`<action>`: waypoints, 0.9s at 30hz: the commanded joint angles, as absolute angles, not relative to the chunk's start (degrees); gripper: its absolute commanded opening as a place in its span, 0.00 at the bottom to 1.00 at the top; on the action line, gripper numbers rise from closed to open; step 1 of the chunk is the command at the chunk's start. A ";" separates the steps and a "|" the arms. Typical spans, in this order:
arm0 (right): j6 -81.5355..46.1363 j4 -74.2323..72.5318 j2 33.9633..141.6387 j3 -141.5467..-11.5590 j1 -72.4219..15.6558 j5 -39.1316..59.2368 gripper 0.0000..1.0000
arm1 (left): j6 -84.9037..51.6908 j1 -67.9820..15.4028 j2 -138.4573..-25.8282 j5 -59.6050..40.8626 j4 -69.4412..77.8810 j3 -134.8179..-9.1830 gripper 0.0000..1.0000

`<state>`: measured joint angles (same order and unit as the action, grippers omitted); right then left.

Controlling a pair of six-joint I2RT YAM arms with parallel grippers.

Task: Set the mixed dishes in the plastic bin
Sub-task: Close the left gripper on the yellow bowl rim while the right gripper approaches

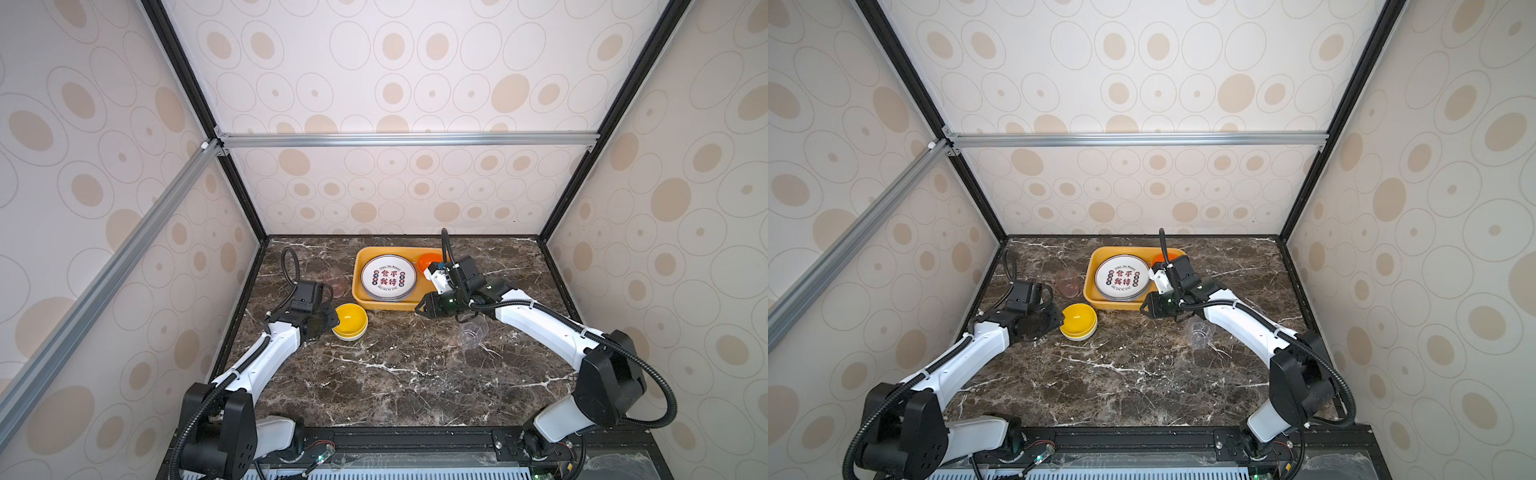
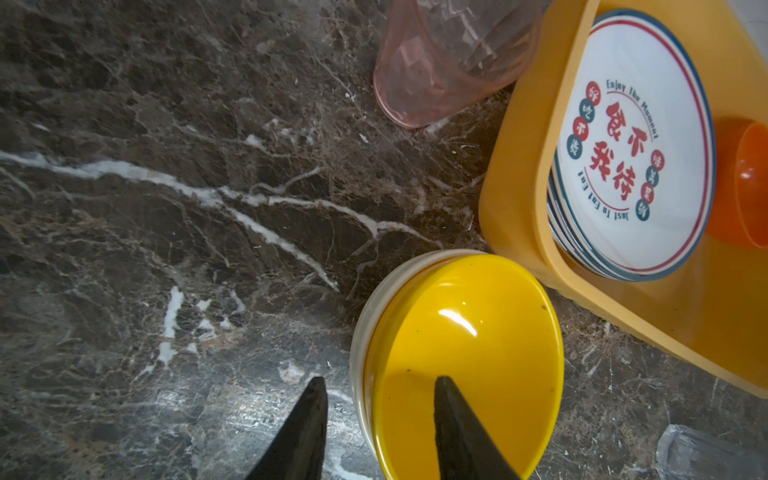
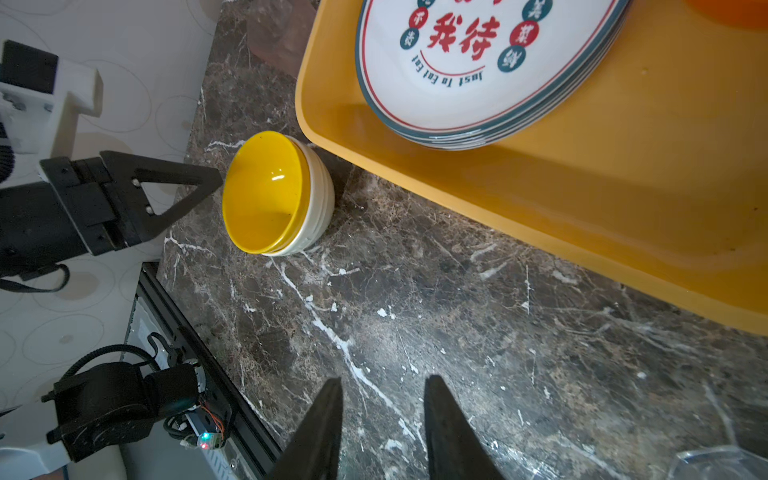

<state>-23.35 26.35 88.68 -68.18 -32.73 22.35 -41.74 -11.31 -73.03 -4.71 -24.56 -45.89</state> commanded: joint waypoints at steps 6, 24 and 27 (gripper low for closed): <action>-24.43 23.12 87.32 -67.11 -32.73 22.94 0.35 | -38.92 -11.30 -77.14 -2.81 -25.22 -49.48 0.33; -25.57 22.94 89.66 -66.85 -32.70 22.29 0.36 | -37.44 -11.39 -78.22 -3.60 -25.45 -49.92 0.09; -25.58 23.16 89.93 -67.01 -32.70 21.77 0.36 | -37.18 -11.27 -77.72 -3.60 -25.65 -49.92 0.06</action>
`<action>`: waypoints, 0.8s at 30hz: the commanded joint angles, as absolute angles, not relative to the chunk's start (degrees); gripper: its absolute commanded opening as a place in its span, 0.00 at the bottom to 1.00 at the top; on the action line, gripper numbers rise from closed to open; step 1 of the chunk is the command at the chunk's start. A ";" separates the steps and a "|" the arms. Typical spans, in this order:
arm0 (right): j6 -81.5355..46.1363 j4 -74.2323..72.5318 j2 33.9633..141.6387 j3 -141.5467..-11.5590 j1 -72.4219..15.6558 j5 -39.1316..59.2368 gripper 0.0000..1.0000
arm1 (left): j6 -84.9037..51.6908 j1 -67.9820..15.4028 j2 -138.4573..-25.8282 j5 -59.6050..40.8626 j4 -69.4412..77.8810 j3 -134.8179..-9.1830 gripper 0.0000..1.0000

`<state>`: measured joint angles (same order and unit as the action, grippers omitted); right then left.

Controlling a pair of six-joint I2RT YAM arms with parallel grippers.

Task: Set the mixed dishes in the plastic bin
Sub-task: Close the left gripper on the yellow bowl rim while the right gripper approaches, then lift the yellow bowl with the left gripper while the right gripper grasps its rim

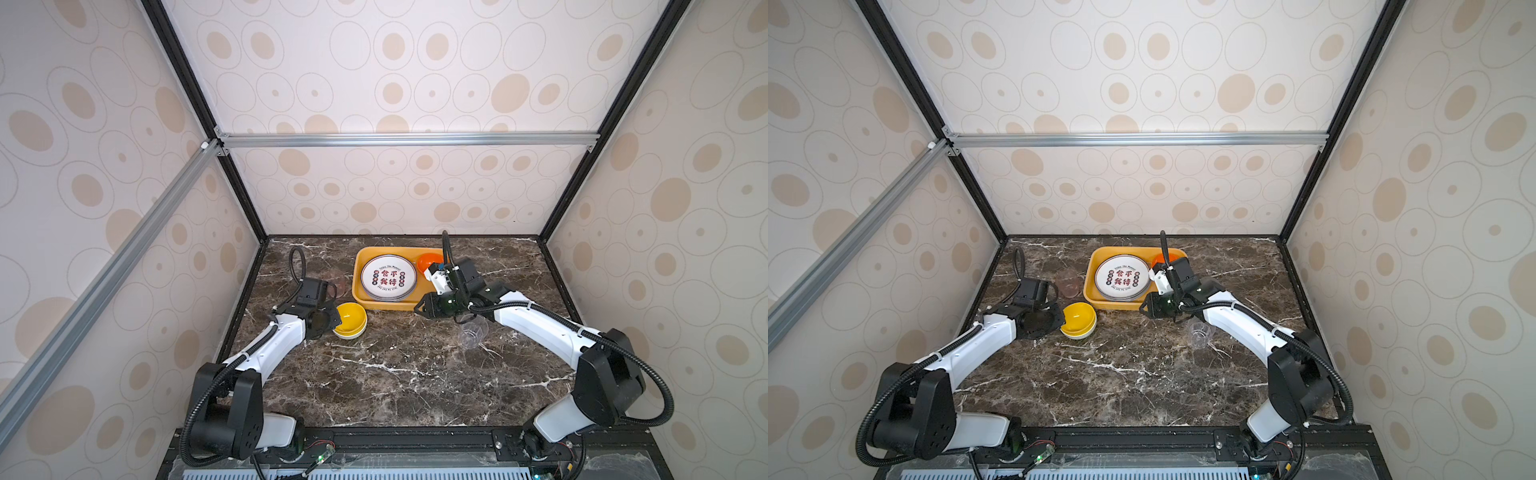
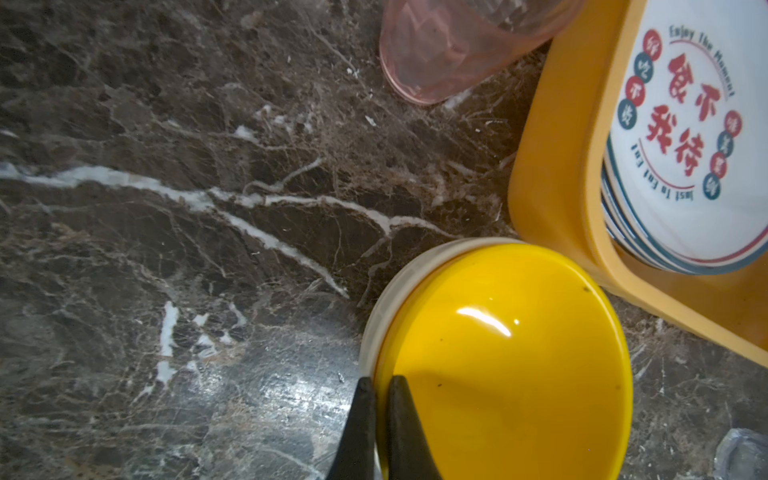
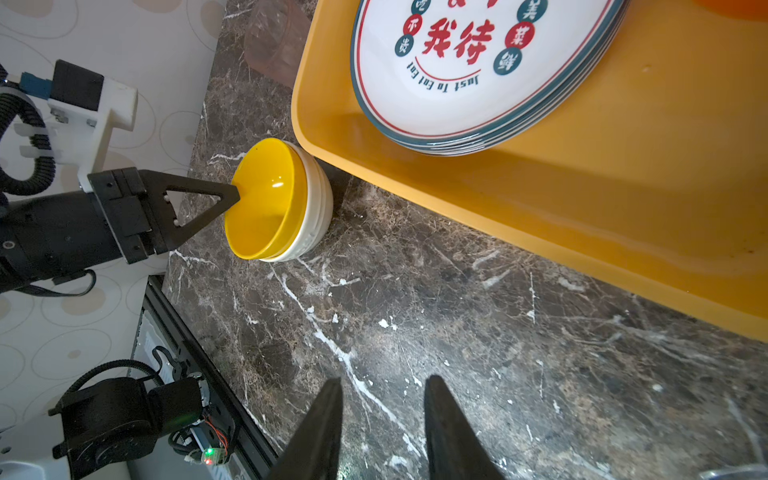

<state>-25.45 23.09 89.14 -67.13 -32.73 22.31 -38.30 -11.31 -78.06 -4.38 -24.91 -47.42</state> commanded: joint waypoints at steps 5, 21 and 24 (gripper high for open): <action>-25.97 23.40 90.85 -67.16 -32.72 21.62 0.36 | -36.75 -11.36 -76.79 -3.86 -26.20 -50.32 0.04; -27.11 24.19 91.91 -68.21 -32.75 21.97 0.37 | -35.09 -11.35 -72.73 -5.60 -29.39 -53.62 0.00; -27.93 25.98 92.66 -70.36 -32.79 22.06 0.40 | -34.72 -11.49 -71.91 -6.40 -30.47 -54.73 0.00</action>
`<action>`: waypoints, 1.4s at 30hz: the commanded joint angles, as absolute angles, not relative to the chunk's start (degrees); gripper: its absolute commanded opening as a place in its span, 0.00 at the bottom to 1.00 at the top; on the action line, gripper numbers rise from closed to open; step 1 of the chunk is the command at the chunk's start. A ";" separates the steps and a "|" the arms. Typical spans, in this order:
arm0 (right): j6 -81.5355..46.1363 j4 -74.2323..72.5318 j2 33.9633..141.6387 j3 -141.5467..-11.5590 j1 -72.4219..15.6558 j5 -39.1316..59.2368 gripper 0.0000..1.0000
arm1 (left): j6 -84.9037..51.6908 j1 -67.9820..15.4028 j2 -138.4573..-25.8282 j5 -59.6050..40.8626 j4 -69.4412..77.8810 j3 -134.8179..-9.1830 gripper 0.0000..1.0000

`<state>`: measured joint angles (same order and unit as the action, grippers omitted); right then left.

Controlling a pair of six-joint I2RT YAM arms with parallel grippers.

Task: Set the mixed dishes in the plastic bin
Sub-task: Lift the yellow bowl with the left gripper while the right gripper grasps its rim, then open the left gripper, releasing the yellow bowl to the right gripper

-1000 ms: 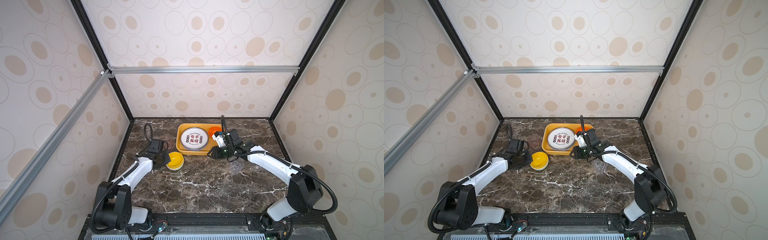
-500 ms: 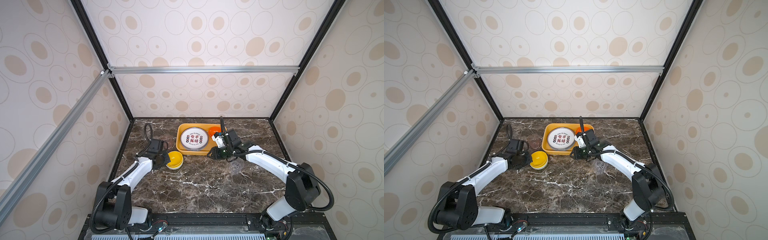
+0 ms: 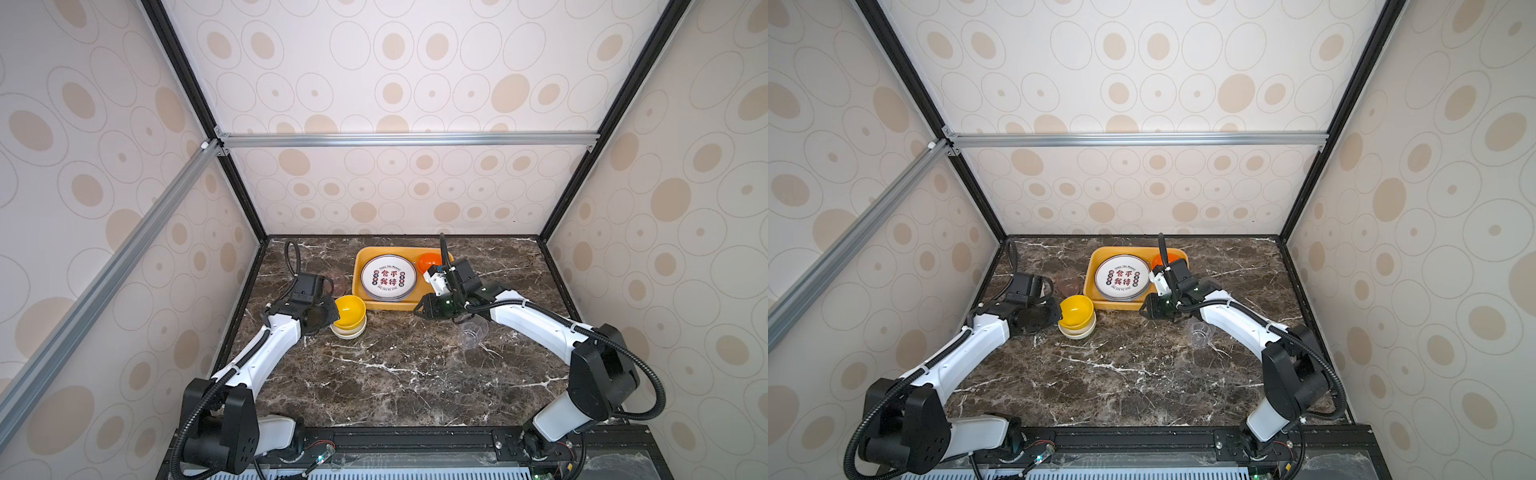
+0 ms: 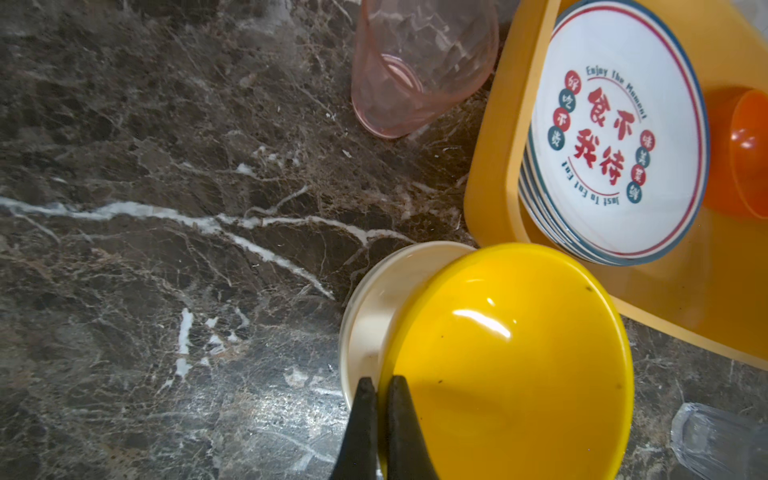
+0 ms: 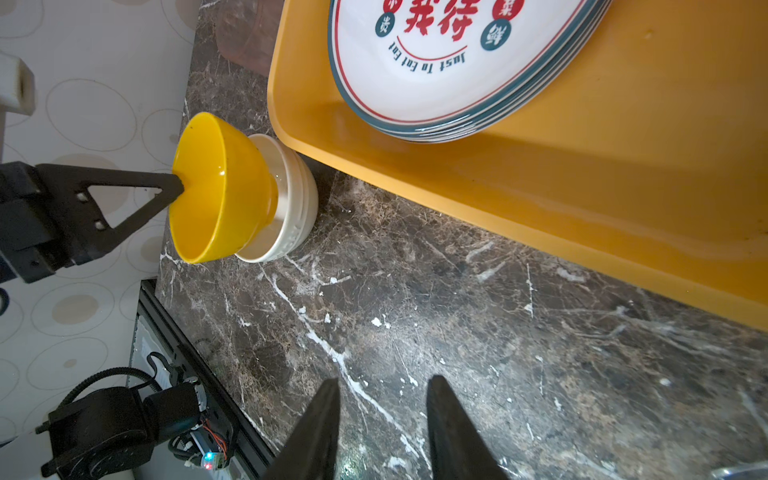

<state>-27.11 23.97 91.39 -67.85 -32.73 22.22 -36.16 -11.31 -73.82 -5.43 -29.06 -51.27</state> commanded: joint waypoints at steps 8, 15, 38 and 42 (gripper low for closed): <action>-30.36 33.19 97.50 -81.47 -34.48 20.51 0.54 | -35.07 -12.21 -70.32 -8.22 -31.13 -56.28 0.00; -31.04 41.23 105.69 -95.80 -37.91 18.76 0.54 | -36.24 -14.45 -69.79 -8.71 -31.11 -57.27 0.00; -33.33 49.35 120.58 -114.29 -43.20 18.09 0.44 | -39.42 -20.01 -69.61 -8.17 -28.83 -57.48 0.00; -33.41 49.52 121.28 -114.66 -43.40 18.38 0.37 | -39.47 -20.20 -69.54 -8.09 -28.90 -57.81 0.00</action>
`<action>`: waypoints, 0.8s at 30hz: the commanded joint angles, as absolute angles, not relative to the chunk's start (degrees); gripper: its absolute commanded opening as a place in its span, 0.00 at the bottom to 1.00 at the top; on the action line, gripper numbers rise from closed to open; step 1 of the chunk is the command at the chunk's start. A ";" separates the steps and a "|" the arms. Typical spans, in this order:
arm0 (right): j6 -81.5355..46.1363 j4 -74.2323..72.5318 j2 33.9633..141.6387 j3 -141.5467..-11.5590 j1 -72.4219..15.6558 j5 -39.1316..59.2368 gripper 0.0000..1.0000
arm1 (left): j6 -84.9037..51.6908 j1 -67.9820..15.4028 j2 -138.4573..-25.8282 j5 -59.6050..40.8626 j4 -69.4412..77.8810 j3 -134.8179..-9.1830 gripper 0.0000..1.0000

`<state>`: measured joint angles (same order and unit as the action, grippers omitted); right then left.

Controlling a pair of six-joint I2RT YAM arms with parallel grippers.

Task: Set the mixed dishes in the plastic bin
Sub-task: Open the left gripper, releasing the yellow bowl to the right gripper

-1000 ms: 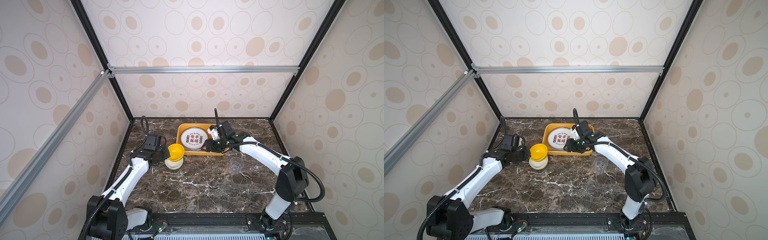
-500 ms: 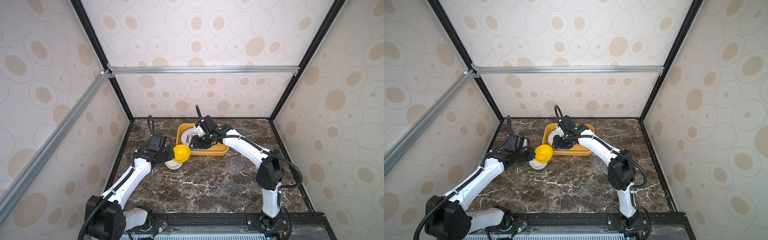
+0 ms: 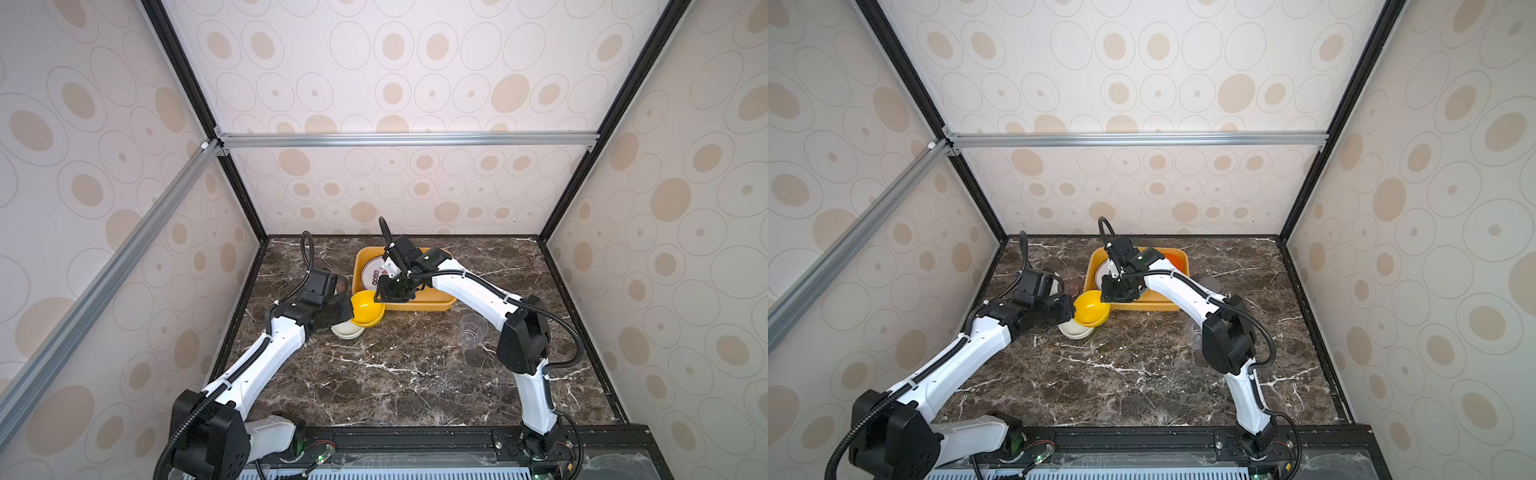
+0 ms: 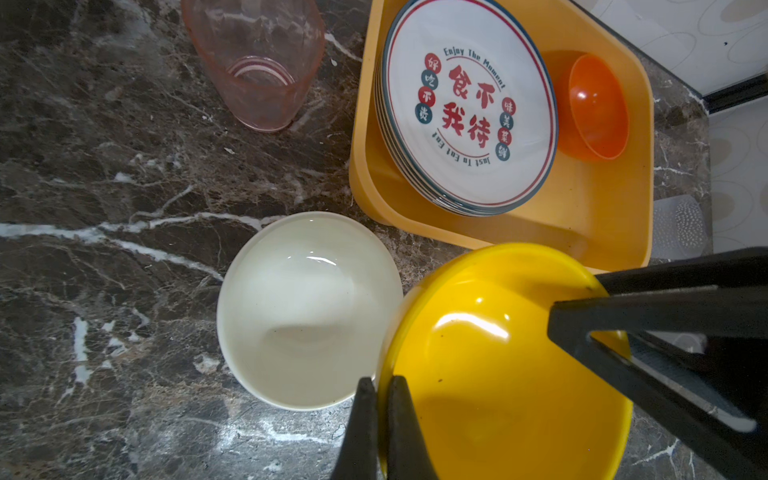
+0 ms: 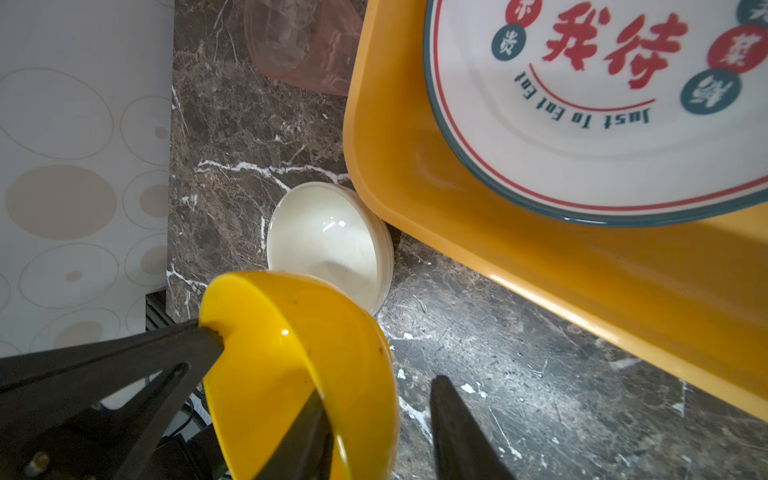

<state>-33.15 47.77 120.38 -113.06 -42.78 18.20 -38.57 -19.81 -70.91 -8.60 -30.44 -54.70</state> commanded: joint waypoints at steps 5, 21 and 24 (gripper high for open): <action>-33.32 49.55 121.69 -115.04 -43.38 18.21 0.26 | -39.53 -20.15 -69.51 -7.98 -28.98 -58.10 0.00; -31.74 50.03 120.44 -115.23 -43.51 14.90 0.04 | -40.10 -20.20 -69.27 -7.33 -29.92 -60.20 0.15; -30.75 51.15 120.11 -115.79 -43.25 12.85 0.03 | -40.67 -20.29 -68.76 -7.01 -29.89 -60.38 0.28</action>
